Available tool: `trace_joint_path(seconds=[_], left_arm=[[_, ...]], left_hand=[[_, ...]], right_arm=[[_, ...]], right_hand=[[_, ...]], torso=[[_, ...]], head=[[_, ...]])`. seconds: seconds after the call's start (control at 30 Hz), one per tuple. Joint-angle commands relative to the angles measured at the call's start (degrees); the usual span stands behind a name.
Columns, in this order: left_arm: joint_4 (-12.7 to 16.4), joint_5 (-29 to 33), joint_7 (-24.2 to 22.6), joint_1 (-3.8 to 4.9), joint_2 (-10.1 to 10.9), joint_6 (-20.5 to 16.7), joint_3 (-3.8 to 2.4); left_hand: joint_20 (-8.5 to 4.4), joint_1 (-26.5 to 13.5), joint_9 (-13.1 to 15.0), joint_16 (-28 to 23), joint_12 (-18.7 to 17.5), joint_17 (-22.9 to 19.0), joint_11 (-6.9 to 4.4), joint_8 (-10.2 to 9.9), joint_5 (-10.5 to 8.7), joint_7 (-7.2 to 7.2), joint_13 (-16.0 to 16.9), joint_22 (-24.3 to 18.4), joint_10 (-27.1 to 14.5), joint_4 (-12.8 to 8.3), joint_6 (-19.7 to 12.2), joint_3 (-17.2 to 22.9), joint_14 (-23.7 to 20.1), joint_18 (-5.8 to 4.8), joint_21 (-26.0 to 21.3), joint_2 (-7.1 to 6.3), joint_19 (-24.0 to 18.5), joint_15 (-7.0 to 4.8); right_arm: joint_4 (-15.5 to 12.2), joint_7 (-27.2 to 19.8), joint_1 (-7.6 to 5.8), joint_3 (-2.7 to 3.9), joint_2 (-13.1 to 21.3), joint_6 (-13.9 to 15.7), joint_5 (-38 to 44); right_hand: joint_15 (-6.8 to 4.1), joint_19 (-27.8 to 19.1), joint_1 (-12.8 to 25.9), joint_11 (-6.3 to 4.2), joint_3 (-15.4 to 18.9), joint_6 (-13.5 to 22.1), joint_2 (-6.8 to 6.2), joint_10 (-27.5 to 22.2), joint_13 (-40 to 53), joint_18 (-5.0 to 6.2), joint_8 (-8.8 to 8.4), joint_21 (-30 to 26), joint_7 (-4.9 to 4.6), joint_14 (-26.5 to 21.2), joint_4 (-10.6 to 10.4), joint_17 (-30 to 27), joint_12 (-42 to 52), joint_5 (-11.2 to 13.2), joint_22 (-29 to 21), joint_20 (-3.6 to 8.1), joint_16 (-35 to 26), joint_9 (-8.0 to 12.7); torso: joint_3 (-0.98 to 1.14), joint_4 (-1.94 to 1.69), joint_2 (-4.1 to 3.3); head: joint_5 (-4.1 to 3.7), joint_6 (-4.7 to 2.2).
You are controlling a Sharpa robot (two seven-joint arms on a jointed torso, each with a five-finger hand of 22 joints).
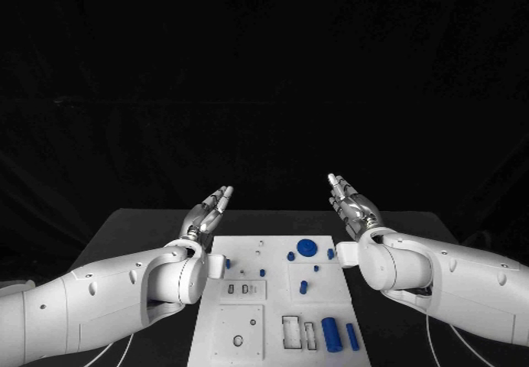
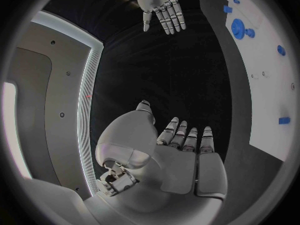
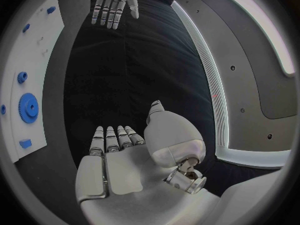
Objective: Assemble the parts on the task board
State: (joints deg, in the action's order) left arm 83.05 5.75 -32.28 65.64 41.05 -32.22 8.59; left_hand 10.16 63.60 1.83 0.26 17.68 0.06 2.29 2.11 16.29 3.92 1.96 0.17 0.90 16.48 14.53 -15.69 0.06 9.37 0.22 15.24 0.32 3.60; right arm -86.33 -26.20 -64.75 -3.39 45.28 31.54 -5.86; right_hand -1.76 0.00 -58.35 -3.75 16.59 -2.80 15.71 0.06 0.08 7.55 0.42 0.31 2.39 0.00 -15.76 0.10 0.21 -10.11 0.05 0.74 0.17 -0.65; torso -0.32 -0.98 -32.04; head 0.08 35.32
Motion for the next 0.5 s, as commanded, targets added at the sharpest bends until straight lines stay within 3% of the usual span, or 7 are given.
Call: trace_joint_path(seconds=[0.03,0.13,0.3,0.5], left_arm=[[-0.9,4.0,-4.5,0.78,-0.6,9.4,0.73],[-1.5,4.7,-5.0,1.2,-0.9,10.8,1.35],[-1.6,4.8,-5.1,1.28,-1.0,11.1,1.47],[-1.6,4.8,-5.1,1.28,-1.0,11.1,1.47]], left_hand=[[0.42,1.2,0.1,-0.3,0.7,-0.1,-0.05,0.3,0.1,-0.21,0.1,0.1,0.1,0.3,0.7,-1.0,-0.1,0.92,0.1,-0.36,0.0,0.15],[0.16,1.1,0.1,-0.3,1.0,-0.1,-1.01,0.3,-0.52,-1.1,0.1,0.1,0.2,0.2,0.8,-1.3,-0.1,0.98,0.1,-0.91,0.0,-0.75],[-0.27,1.3,0.1,-0.3,1.1,-0.1,-3.01,0.4,-1.25,-3.74,0.1,0.1,0.3,0.2,1.1,-1.7,-0.1,0.96,0.1,-1.73,0.0,-1.14],[-0.26,1.2,-0.1,-0.3,0.0,-0.1,-3.18,-0.1,-2.61,-6.96,0.0,0.1,-0.1,0.2,-0.8,-2.1,-0.1,0.9,0.1,-2.37,0.0,-0.61]], right_arm=[[1.0,2.8,-1.1,-0.61,0.1,-14.1,-4.9],[2.0,4.0,-2.31,-1.46,0.3,-19.9,-7.0],[3.1,5.5,-3.77,-2.49,0.5,-27.0,-9.6],[3.9,6.4,-4.73,-3.16,0.6,-31.5,-11.3]], right_hand=[[-3.25,0.0,-0.9,0.34,0.6,-0.5,0.21,-0.1,0.0,0.93,0.31,-0.3,0.0,0.0,-0.2,-0.1,0.2,0.0,-0.1,-0.12,-0.2,-0.1],[-2.71,0.0,-1.0,0.86,0.7,-0.6,0.12,-0.1,0.1,0.68,0.34,-0.3,-0.03,0.0,-0.2,-0.1,0.3,0.0,-0.1,-0.42,-0.2,-0.1],[-1.37,0.0,-1.2,2.3,0.9,-0.7,-0.17,0.0,0.1,0.18,0.35,-0.3,0.38,0.0,-0.2,-0.1,0.5,0.2,-0.1,-1.28,-0.2,-0.1],[0.57,0.0,-1.7,4.36,1.0,-0.9,-0.49,0.0,0.1,0.06,0.39,-0.3,0.73,0.0,0.1,-0.1,0.6,0.2,-0.1,-3.16,-0.2,-0.1]], torso=[[-0.01,-0.02,-0.02],[-0.01,-0.02,-0.02],[-0.01,-0.02,-0.02],[-0.01,-0.02,-0.02]], head=[[0.0,0.0],[0.0,0.0],[0.0,0.0],[0.0,0.0]])
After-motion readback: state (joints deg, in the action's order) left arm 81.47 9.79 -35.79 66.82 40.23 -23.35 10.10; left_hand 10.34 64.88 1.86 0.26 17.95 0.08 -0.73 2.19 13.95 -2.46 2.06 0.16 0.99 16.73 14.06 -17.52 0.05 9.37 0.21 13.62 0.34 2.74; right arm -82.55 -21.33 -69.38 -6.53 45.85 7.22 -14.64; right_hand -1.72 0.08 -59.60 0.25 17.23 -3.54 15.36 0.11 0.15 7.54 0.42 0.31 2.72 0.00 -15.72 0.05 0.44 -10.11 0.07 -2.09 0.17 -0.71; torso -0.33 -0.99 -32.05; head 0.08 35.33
